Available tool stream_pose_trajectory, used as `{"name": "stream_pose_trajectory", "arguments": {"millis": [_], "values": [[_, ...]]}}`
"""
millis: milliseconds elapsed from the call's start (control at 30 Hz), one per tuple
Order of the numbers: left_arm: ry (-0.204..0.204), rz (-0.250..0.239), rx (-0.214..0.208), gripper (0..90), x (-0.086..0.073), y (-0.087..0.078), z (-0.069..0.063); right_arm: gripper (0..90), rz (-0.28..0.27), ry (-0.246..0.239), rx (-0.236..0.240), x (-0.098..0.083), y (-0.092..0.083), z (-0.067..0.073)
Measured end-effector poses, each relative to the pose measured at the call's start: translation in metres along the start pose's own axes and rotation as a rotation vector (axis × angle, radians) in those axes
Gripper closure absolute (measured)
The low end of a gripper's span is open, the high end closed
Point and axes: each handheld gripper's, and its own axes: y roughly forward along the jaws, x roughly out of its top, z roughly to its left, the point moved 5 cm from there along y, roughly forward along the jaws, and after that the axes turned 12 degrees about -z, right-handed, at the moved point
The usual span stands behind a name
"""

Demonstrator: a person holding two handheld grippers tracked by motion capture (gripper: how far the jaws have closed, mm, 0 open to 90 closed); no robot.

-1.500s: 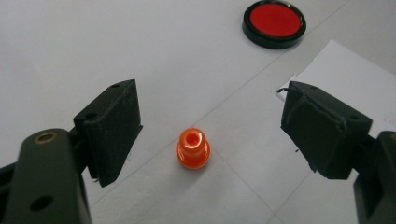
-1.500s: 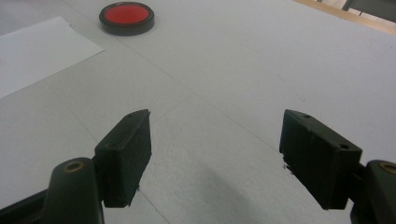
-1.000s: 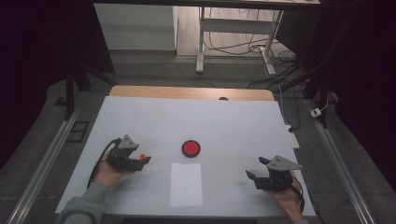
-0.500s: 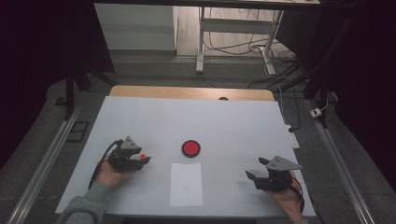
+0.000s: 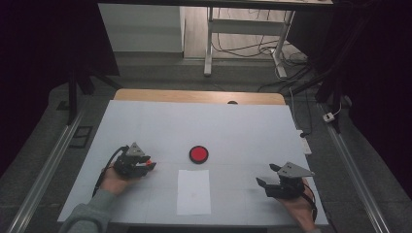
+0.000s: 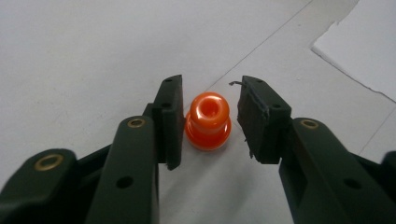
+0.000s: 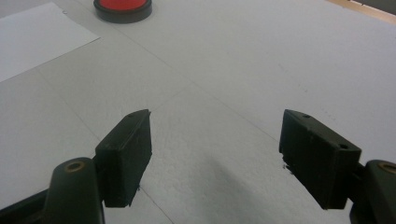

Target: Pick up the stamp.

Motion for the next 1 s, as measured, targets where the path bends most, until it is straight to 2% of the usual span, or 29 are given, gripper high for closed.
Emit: {"name": "stream_pose_trajectory", "arguments": {"millis": [233, 467, 633, 733, 767, 833, 1000], "values": [[0.004, 0.002, 0.007, 70.1, 0.0, 0.0, 0.0, 25.1, 0.004, 0.003, -0.002, -0.001, 0.0, 0.0], [0.005, 0.001, 0.001, 71.5, 0.0, -0.001, 0.001, 25.4, 0.002, 0.005, -0.009, -0.001, -0.001, -0.001], [0.0, -0.026, 0.011, 71.7, 0.002, -0.004, 0.002, 25.6, 0.002, 0.005, -0.009, -0.001, 0.0, -0.001], [0.001, -0.067, 0.017, 71.7, 0.006, -0.009, 0.002, 25.6, 0.002, 0.003, -0.009, -0.001, 0.0, -0.001], [0.001, -0.067, 0.017, 71.6, 0.006, -0.009, 0.002, 25.6, 0.002, 0.003, -0.009, -0.001, 0.0, -0.001], [-0.002, -0.099, 0.007, 71.6, 0.01, -0.013, 0.0, 25.7, 0.003, 0.002, -0.009, -0.001, 0.0, 0.0], [-0.008, -0.12, -0.009, 71.6, 0.014, -0.016, -0.003, 25.7, -0.001, 0.003, -0.008, -0.001, 0.001, 0.0]]}}
